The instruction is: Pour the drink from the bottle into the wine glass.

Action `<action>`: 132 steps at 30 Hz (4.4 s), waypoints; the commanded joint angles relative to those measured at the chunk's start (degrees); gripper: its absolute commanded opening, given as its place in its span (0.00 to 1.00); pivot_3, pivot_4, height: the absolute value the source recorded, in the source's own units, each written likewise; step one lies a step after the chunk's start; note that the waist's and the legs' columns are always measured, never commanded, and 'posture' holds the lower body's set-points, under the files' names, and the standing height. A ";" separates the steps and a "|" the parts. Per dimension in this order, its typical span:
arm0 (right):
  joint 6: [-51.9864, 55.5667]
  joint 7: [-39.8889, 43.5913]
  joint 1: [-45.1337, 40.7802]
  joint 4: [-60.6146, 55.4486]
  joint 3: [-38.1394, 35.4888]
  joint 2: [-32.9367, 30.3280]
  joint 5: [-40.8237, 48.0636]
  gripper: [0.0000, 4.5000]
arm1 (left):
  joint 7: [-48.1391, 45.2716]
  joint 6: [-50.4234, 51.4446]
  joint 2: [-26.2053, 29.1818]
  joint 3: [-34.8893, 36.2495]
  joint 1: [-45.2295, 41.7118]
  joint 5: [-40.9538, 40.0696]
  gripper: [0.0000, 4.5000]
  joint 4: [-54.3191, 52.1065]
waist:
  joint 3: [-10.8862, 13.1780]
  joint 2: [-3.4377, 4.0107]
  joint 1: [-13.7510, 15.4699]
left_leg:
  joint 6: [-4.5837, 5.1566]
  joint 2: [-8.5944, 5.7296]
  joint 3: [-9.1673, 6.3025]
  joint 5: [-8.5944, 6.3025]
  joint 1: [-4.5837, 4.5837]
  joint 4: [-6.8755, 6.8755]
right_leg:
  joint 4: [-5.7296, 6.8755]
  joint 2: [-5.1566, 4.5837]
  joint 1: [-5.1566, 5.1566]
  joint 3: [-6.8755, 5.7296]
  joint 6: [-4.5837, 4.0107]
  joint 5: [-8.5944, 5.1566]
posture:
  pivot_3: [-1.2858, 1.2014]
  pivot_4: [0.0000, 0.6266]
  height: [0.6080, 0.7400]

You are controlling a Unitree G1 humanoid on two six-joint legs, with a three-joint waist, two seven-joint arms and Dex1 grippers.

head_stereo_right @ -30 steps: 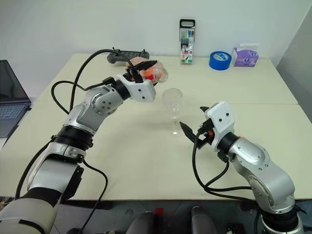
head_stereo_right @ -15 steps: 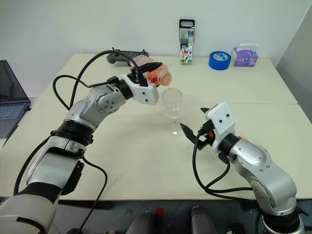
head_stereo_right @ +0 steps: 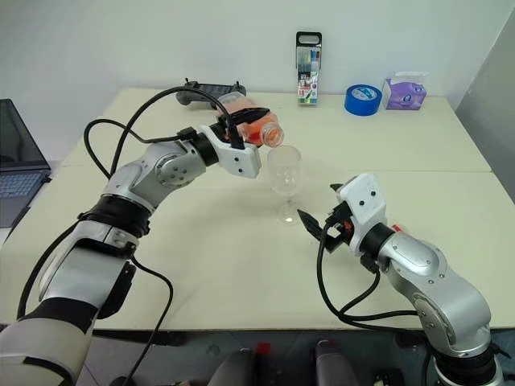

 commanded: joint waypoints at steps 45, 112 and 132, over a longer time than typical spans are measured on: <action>-1.18 3.10 -1.80 -0.39 1.41 -1.75 -2.86 1.00 | 5.98 -5.98 3.18 -1.05 -8.04 4.87 0.40 3.57 | 0.00 0.00 0.01 | 0.00 -0.01 0.01 0.00 0.00 0.02 | 0.03 0.00 0.00 0.00 0.00 0.01 | 0.52 0.24 1.00; 9.81 9.20 -31.83 8.31 0.96 -1.49 6.81 1.00 | -6.15 44.09 -4.66 30.88 12.44 -43.51 0.40 -13.25 | -0.06 0.00 -0.45 | 0.00 0.08 -0.26 0.00 0.09 0.14 | 0.42 -0.02 -0.09 -0.04 -0.01 0.01 | 0.52 0.24 1.00; 4.11 17.64 -39.20 21.64 9.88 5.24 2.76 1.00 | -6.36 50.36 -7.85 37.12 21.35 -52.44 0.40 -16.87 | -0.09 -0.06 0.02 | -0.01 -0.04 -0.32 0.00 -0.03 0.34 | 0.44 -0.41 -0.13 -0.06 -0.02 0.01 | 0.52 0.24 1.00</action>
